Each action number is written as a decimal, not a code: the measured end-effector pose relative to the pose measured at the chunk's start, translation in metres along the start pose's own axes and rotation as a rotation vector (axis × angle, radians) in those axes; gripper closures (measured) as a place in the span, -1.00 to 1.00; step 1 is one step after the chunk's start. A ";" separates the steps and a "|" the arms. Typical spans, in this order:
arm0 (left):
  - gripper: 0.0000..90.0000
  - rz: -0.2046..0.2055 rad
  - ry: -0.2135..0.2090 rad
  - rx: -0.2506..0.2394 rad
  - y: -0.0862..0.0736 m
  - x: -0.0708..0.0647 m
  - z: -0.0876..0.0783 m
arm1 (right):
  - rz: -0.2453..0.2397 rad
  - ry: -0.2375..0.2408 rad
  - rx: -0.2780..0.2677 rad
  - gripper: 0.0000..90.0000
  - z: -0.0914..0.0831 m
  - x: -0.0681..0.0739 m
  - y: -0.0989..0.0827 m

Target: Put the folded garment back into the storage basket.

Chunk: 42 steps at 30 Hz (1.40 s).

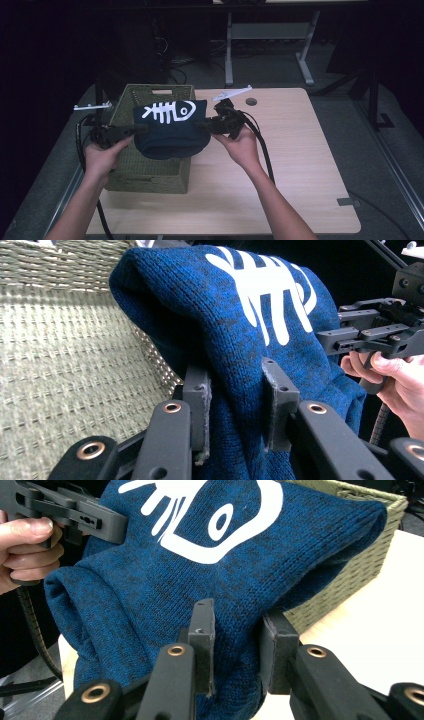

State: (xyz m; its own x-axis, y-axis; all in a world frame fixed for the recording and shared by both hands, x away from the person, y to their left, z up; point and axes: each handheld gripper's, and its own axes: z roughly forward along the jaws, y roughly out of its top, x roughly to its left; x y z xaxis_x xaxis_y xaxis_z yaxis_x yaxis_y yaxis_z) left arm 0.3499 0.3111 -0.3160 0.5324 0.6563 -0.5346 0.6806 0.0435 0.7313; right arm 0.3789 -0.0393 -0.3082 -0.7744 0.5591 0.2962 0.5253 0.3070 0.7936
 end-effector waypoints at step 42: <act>0.55 -0.105 0.151 -0.023 -0.012 0.060 -0.045 | 0.011 0.049 0.028 0.57 0.087 0.026 0.015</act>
State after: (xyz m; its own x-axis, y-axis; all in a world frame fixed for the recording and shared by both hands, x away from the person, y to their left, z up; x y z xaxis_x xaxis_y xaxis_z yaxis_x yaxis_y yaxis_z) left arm 0.3512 0.3842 -0.3379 0.3760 0.7527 -0.5405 0.7163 0.1339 0.6848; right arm 0.3976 0.0470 -0.3344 -0.7844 0.5242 0.3316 0.5433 0.3226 0.7751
